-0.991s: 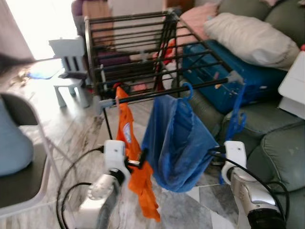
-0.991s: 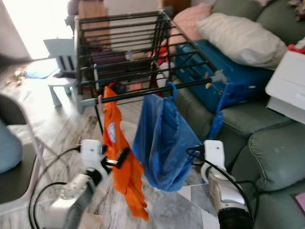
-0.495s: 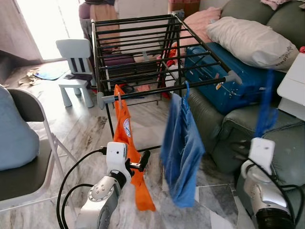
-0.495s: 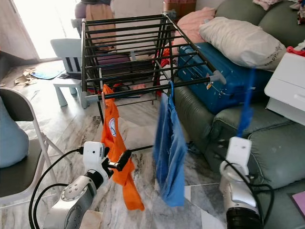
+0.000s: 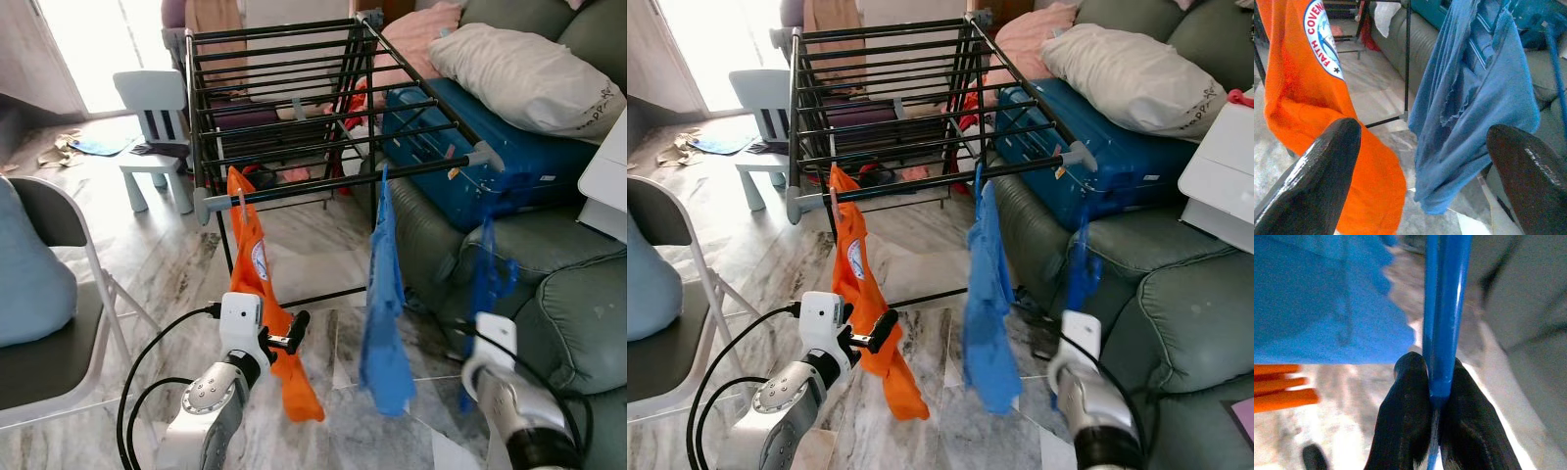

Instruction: Hang hanger

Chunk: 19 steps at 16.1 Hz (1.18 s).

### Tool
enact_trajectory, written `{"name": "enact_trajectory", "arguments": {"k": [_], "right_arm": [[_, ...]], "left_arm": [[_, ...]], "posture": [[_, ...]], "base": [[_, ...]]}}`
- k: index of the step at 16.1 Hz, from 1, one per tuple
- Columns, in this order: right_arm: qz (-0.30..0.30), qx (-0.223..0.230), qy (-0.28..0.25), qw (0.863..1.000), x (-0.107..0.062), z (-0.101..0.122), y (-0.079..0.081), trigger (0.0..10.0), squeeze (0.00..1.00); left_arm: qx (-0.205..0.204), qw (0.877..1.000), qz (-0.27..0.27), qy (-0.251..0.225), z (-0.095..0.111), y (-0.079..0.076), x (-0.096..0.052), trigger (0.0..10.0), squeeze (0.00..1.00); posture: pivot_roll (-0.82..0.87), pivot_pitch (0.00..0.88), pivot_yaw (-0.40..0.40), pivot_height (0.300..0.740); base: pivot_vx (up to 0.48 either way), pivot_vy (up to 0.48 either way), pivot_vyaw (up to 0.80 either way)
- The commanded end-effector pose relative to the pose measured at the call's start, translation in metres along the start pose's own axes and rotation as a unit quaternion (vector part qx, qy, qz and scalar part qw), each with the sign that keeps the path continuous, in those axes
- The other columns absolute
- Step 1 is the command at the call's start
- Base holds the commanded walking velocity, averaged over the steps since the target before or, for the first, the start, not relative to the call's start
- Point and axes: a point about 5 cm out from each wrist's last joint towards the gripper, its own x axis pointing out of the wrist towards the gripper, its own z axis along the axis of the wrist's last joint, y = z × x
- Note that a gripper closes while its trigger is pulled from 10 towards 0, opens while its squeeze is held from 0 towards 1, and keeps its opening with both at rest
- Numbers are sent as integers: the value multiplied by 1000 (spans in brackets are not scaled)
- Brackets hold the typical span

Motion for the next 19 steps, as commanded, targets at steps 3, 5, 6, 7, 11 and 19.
{"name": "enact_trajectory", "arguments": {"k": [3,5,6,7,11,19], "right_arm": [[100,-102,-35,989,-1,24,42,10000,0],[131,-116,-31,984,-2,26,58,10000,0],[140,-122,-28,982,-2,26,63,10000,0],[145,-123,-25,981,-1,25,66,10000,0],[156,-147,-14,977,1,25,76,10000,0],[178,-166,-17,970,2,28,79,10000,0]], "left_arm": [[8,1000,-2,9,-1,0,0,10000,0],[9,1000,-2,10,-1,0,1,10000,0],[9,1000,-2,11,-2,0,1,10000,0],[9,1000,-1,11,-2,-1,1,10000,0],[11,1000,1,13,-2,0,1,10000,0],[11,1000,-3,16,-3,-2,2,10000,0]], "posture": [[-93,0,15,740],[-90,0,12,740],[-88,0,10,740],[-87,0,10,740],[-81,0,2,740],[-88,0,3,740]], "base": [[0,0,0],[0,0,0],[0,0,0],[0,0,0],[0,0,0],[0,0,0]]}}
